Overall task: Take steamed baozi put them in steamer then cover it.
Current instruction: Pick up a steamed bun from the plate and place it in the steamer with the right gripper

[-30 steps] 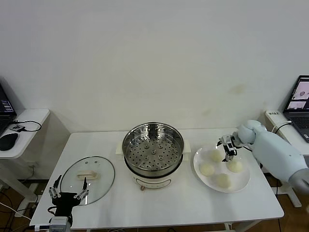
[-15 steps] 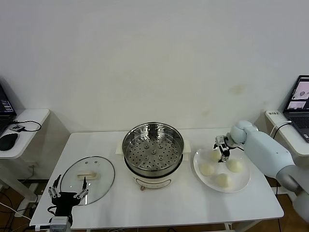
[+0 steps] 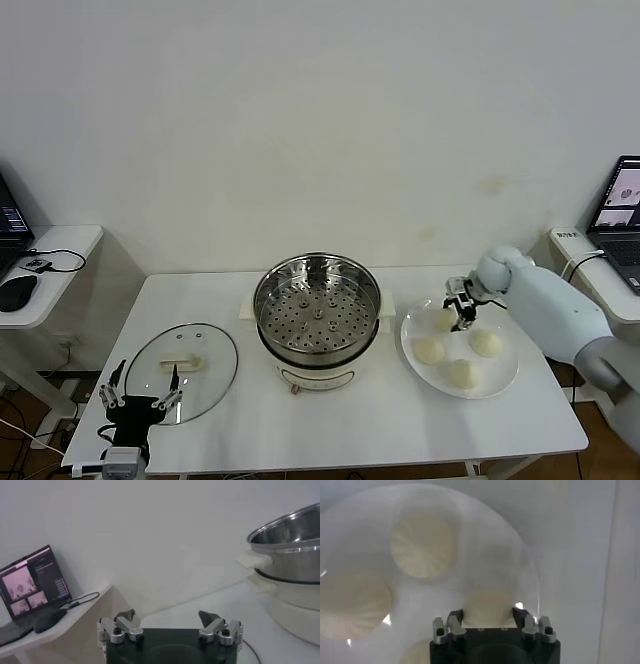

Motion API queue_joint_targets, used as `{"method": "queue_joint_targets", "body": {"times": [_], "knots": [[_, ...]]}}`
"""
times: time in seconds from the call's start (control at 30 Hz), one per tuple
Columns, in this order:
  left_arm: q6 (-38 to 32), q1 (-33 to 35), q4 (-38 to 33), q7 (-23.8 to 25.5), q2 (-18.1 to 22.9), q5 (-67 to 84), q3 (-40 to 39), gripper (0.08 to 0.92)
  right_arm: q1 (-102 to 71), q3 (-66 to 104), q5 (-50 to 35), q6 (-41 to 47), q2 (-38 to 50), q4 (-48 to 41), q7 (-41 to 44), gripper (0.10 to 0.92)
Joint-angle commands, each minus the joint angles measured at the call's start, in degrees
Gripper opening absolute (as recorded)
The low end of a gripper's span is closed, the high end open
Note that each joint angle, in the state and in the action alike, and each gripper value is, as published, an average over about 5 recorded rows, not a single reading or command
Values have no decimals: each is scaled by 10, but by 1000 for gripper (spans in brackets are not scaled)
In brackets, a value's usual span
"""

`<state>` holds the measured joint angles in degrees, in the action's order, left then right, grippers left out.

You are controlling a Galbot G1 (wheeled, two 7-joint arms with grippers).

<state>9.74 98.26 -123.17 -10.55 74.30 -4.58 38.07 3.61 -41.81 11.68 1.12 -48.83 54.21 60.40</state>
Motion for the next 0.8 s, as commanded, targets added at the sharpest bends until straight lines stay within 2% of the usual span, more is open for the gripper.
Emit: {"method": "queue_joint_targets", "body": {"times": [0.03,0.2,0.47,0.63,0.8], "knots": [[-1,-2,-1,0,-3,2,-3,823,65,-54,-86,24,59,102,4,636],[-3,-5,-1,-2,-3,3,-8,823,169,-115,-158,38,65,144,-1,642],[-6,-6,1,-6,-3,13,-11,823,307,-212,-238,27,-14,144,-31,645],[-9,-2,7,-10,-4,21,-6,823,322,-234,-261,-2,-80,139,-57,645],[-12,-1,10,-12,-1,22,-5,823,320,-257,-241,-47,-152,136,-71,647]]}}
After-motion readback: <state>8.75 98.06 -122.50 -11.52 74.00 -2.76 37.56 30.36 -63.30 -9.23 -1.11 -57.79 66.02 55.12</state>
